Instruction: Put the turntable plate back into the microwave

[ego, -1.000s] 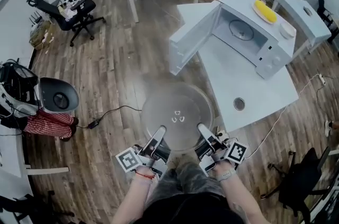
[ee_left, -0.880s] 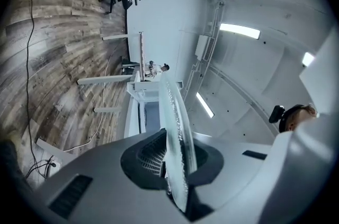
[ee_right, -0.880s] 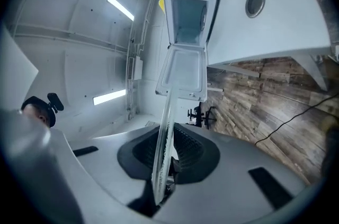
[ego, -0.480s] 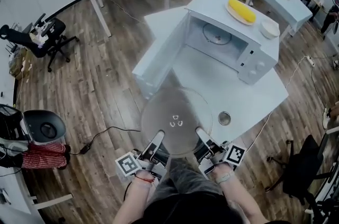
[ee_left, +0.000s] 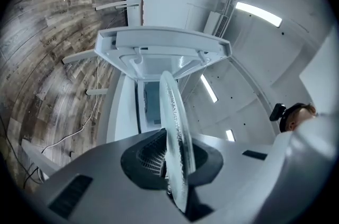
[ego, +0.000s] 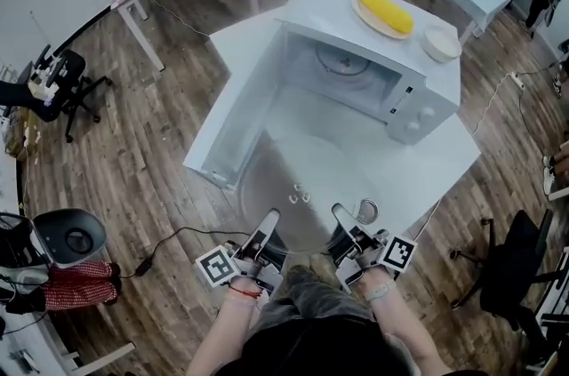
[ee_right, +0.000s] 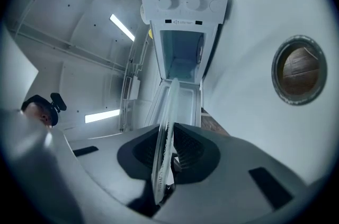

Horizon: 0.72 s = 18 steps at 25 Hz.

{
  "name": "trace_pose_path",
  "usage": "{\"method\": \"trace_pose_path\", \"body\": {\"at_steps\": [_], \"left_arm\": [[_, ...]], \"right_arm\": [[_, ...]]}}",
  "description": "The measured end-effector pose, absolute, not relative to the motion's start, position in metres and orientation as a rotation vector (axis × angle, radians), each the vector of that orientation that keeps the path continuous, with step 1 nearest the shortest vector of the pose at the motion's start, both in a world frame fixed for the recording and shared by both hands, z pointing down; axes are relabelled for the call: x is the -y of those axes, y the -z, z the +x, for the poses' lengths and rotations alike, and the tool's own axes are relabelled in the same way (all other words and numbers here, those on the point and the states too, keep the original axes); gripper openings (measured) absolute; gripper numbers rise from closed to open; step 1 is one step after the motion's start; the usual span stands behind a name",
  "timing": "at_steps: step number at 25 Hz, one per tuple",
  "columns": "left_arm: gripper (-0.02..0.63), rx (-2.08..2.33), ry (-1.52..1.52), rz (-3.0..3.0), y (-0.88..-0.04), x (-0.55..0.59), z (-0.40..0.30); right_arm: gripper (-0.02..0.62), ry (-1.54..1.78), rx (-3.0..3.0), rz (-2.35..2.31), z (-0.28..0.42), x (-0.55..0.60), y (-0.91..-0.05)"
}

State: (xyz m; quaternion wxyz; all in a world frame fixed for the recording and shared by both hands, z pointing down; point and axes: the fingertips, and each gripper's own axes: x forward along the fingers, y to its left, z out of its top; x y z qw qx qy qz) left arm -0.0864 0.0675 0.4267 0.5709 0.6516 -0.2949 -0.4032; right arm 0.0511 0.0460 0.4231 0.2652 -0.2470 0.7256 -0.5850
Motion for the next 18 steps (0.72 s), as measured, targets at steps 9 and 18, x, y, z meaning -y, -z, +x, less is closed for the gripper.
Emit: {"method": "trace_pose_path", "body": {"at_steps": [9, 18], "left_arm": [[0.035, 0.648, 0.913, 1.543, -0.428, -0.033, -0.055], [0.035, 0.622, 0.871, 1.551, -0.431, -0.01, -0.041]], "right_arm": [[0.049, 1.535, -1.911, -0.72, 0.084, -0.021, -0.426], [0.048, 1.517, -1.866, -0.761, 0.099, -0.005, -0.43]]}}
